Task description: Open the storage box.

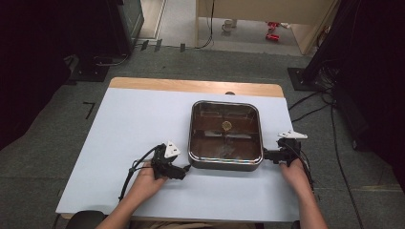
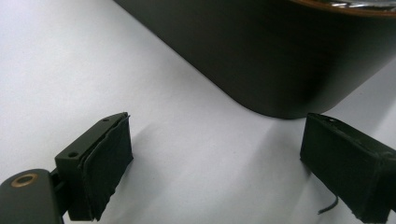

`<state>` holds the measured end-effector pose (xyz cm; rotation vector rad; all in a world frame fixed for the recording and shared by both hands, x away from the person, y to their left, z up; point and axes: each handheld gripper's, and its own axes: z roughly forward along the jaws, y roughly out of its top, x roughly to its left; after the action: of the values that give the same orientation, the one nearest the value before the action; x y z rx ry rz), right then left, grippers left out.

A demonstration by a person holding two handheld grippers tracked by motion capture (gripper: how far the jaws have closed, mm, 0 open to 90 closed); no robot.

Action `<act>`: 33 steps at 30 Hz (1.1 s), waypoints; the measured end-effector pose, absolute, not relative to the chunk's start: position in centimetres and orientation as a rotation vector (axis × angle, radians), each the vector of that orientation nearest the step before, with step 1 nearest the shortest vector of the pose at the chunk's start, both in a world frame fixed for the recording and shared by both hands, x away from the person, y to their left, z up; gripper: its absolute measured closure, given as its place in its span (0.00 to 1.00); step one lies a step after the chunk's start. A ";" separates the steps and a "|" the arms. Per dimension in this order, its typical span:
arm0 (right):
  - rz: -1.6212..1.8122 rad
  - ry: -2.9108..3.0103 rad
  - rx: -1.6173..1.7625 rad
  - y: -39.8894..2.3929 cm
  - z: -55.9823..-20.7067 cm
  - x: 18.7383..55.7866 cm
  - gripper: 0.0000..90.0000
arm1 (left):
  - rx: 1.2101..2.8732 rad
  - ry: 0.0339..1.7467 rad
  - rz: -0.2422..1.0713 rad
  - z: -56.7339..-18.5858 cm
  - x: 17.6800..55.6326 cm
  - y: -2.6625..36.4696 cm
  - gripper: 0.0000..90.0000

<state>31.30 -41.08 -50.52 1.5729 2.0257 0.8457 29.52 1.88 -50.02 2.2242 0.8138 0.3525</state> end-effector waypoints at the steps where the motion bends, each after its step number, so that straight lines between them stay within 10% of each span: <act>1: 0.846 2.026 1.573 -41.1 -50.5 31.3 0.00 | 2.224 0.814 0.352 -50.0 29.5 1.9 0.10; 33: 0.844 2.025 1.572 -41.1 -50.5 31.3 0.00 | 2.387 0.784 0.150 -45.5 31.8 3.3 0.28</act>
<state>31.27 -41.06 -50.52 1.5717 2.0245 0.8443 31.80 3.32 -45.55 2.3874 0.7835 0.1503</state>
